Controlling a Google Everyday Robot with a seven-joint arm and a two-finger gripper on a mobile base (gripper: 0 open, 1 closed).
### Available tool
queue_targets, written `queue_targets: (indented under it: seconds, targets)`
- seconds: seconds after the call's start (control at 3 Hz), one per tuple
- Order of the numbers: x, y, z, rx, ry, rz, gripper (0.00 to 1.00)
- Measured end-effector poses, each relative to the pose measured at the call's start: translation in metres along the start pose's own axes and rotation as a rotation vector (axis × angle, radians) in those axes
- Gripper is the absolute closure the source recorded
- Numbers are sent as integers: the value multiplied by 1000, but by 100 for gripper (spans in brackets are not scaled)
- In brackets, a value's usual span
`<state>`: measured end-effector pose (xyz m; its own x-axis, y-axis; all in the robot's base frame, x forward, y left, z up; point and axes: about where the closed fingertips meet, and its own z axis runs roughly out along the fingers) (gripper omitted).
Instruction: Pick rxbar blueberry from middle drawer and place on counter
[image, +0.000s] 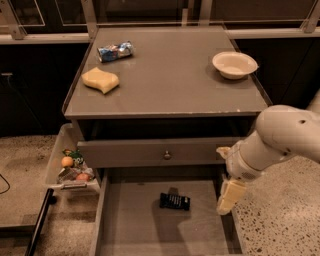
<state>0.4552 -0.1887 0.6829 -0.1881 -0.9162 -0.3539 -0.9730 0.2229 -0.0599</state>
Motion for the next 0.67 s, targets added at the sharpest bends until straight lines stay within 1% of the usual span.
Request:
queue_targets:
  seconds: [0.33, 0.67]
  targets:
    - [9, -7, 47, -25, -55, 28, 0]
    - [12, -11, 85, -22, -127, 13, 0]
